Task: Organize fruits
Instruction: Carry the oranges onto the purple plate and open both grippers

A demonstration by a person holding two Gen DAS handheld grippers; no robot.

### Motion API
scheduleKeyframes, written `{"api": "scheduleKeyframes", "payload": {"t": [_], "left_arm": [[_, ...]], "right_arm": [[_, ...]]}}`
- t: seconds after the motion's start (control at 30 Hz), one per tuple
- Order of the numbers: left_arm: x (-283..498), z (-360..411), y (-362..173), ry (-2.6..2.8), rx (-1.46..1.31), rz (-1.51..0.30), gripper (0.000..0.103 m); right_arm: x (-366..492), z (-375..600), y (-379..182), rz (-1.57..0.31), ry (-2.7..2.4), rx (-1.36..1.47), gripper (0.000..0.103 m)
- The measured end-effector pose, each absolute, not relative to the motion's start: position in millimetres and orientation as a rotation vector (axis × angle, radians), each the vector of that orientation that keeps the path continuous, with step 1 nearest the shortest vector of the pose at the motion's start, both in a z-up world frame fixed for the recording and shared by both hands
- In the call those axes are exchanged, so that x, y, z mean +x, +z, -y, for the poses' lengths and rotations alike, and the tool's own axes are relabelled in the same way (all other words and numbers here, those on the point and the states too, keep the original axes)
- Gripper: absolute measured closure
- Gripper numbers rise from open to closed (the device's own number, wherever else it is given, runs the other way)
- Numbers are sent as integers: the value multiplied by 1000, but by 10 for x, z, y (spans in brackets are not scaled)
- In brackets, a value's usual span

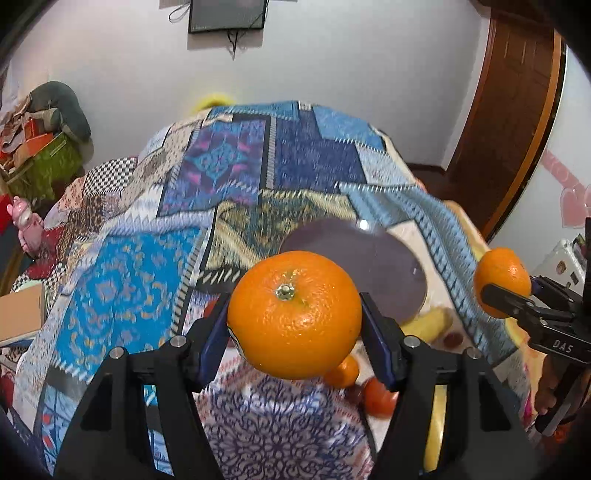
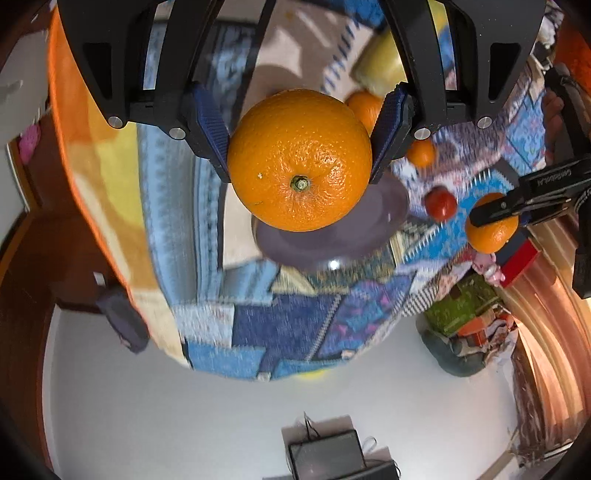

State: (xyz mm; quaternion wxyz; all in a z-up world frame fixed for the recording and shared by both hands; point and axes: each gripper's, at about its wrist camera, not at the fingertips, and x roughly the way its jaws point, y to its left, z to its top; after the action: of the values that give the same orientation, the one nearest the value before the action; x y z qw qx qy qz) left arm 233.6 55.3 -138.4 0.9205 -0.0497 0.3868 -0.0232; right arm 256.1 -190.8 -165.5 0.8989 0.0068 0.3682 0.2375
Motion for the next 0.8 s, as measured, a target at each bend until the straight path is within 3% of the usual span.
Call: {"api": "scheduleKeyframes", "payload": {"t": [0.43, 0.8], "left_arm": [[2907, -437, -1228, -48, -87, -744, 38], [3497, -361, -1621, -52, -72, -834, 38]], "right_arm": [[3170, 1580, -1534, -687, 486, -21, 36], [3683, 1339, -1932, -811, 492, -76, 36]]}}
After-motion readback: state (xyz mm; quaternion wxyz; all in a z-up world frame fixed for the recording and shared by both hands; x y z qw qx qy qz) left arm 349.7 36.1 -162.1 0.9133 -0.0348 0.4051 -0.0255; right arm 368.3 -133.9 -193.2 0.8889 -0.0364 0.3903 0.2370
